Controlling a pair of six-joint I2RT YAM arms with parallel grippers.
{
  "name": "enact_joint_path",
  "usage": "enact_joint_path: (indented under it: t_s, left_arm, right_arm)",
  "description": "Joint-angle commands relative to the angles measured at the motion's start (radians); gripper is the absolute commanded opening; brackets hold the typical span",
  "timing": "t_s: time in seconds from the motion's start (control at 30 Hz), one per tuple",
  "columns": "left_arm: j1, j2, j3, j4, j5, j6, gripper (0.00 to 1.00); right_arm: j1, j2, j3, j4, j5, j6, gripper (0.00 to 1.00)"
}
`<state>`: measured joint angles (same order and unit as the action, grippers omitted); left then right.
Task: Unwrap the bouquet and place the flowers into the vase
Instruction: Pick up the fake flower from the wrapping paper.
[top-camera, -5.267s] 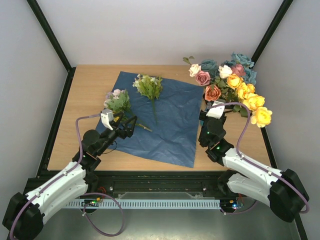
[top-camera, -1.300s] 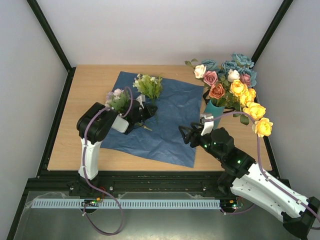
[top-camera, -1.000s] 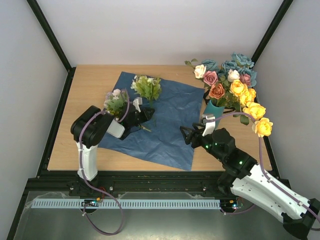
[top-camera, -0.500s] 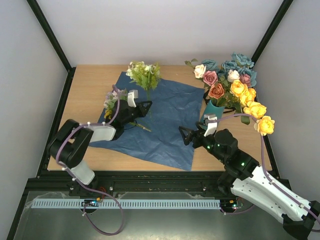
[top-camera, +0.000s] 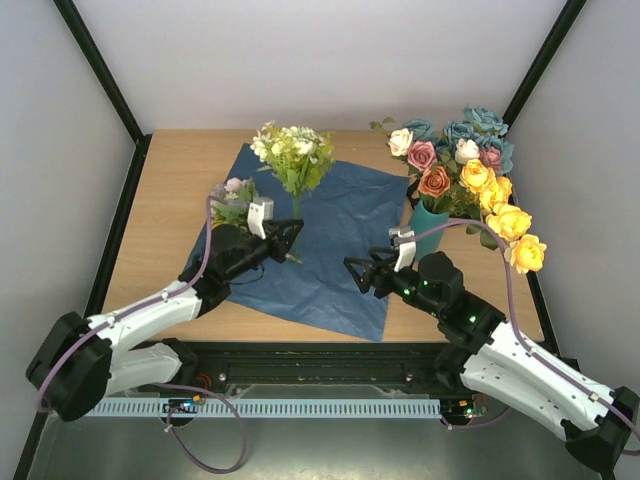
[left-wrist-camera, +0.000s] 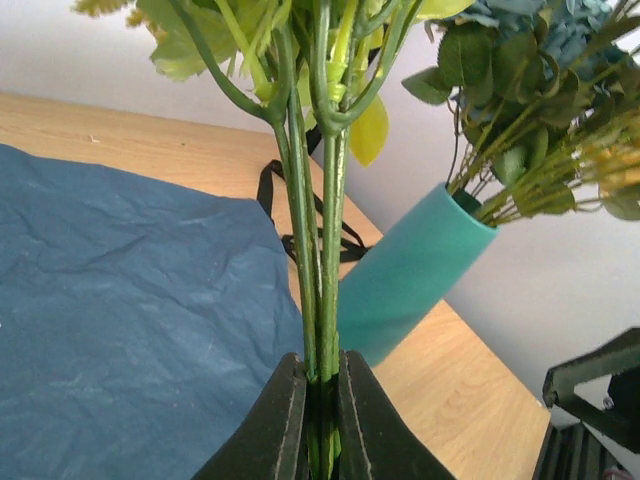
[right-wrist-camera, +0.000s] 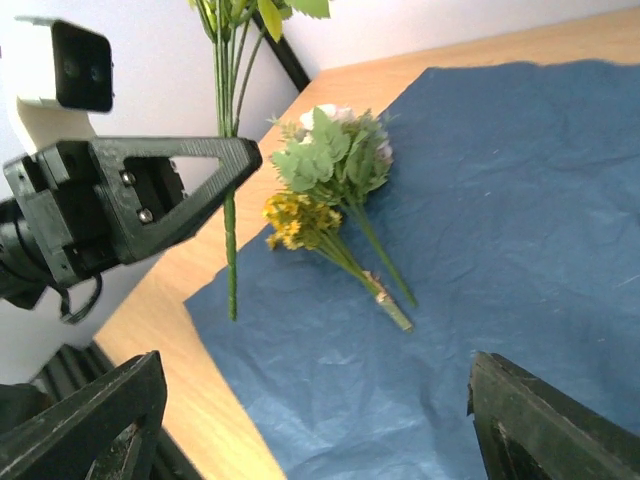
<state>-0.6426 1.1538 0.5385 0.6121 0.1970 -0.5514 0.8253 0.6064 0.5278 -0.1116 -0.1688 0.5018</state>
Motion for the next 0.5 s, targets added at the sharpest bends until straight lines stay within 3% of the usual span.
enact_joint_path:
  t_s: [0.0,0.27,0.47]
  left_arm:
    - [-0.025,-0.077,-0.057,-0.015,-0.031,0.052,0.02]
    - [-0.035,-0.254,-0.162,0.006,-0.06,0.088,0.02]
    - [-0.035,-0.318,-0.211,0.04,-0.071,0.093,0.02]
  right_arm:
    - [0.005,0.021,0.006,0.073,-0.107,0.053,0.8]
    - [0.009,0.114,0.028,0.185,-0.164,0.129,0.65]
    - [0.032,0.223,0.085,0.221,-0.171,0.17,0.63]
